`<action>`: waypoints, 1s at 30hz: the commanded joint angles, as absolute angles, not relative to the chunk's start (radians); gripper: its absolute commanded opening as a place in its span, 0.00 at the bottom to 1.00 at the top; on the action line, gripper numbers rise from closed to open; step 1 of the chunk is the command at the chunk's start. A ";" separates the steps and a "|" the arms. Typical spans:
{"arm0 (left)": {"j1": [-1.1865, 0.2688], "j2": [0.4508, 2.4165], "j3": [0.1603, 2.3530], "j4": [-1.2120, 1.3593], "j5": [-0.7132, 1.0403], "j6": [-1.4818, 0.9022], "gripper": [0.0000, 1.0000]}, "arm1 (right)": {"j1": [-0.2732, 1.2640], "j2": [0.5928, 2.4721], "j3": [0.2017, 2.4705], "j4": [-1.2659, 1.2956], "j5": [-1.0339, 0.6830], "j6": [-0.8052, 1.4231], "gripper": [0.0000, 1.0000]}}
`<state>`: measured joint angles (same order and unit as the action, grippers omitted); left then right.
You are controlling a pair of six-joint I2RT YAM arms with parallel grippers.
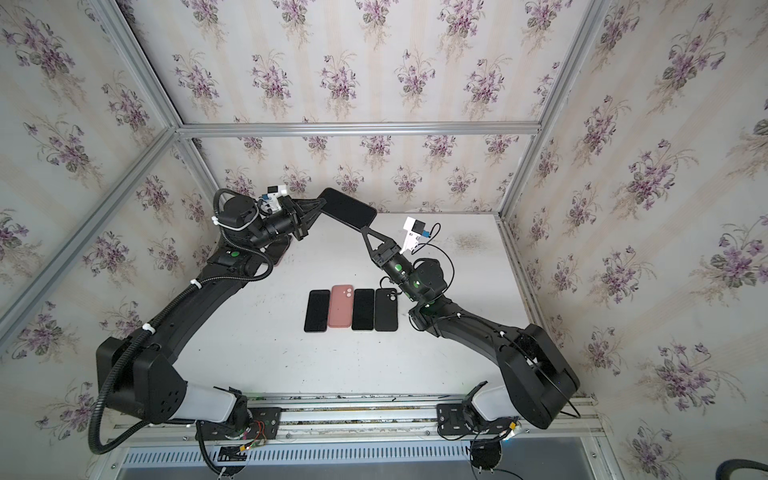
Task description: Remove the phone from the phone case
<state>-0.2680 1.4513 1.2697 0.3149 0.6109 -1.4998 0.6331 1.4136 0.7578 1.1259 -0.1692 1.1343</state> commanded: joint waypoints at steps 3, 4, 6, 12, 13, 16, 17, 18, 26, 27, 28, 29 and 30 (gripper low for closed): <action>-0.282 1.451 1.314 0.402 0.703 -1.654 0.00 | 0.638 1.403 0.763 0.965 -0.312 0.667 0.00; -0.282 1.451 1.321 0.391 0.710 -1.650 0.00 | 0.636 1.389 0.769 0.926 -0.293 0.602 0.00; -0.282 1.449 1.332 0.370 0.722 -1.634 0.00 | 0.618 1.371 0.787 0.855 -0.282 0.519 0.00; -0.279 1.436 1.337 0.327 0.735 -1.579 0.00 | 0.545 1.293 0.805 0.719 -0.307 0.416 0.02; -0.276 1.432 1.329 0.328 0.730 -1.575 0.00 | 0.545 1.268 0.785 0.718 -0.305 0.416 0.12; -0.267 1.440 1.344 0.328 0.754 -1.538 0.00 | 0.467 1.182 0.721 0.691 -0.299 0.432 0.38; -0.264 1.450 1.368 0.317 0.778 -1.498 0.00 | 0.448 1.148 0.703 0.668 -0.306 0.427 0.44; -0.261 1.463 1.403 0.276 0.803 -1.438 0.00 | 0.434 1.119 0.692 0.644 -0.321 0.410 0.49; -0.281 1.536 1.773 -0.426 0.976 -0.501 0.00 | 0.349 0.975 0.843 0.075 -0.556 -0.103 0.69; -0.283 1.530 1.790 -0.497 0.988 -0.403 0.00 | 0.350 0.987 0.877 -0.001 -0.594 -0.174 0.69; -0.287 1.518 1.801 -0.569 0.996 -0.296 0.00 | 0.349 1.004 0.918 -0.088 -0.628 -0.248 0.69; -0.293 1.497 1.795 -0.619 0.996 -0.197 0.00 | 0.350 1.024 0.958 -0.165 -0.653 -0.301 0.69; -0.299 1.476 1.782 -0.658 0.994 -0.119 0.00 | 0.349 1.040 0.989 -0.220 -0.672 -0.350 0.69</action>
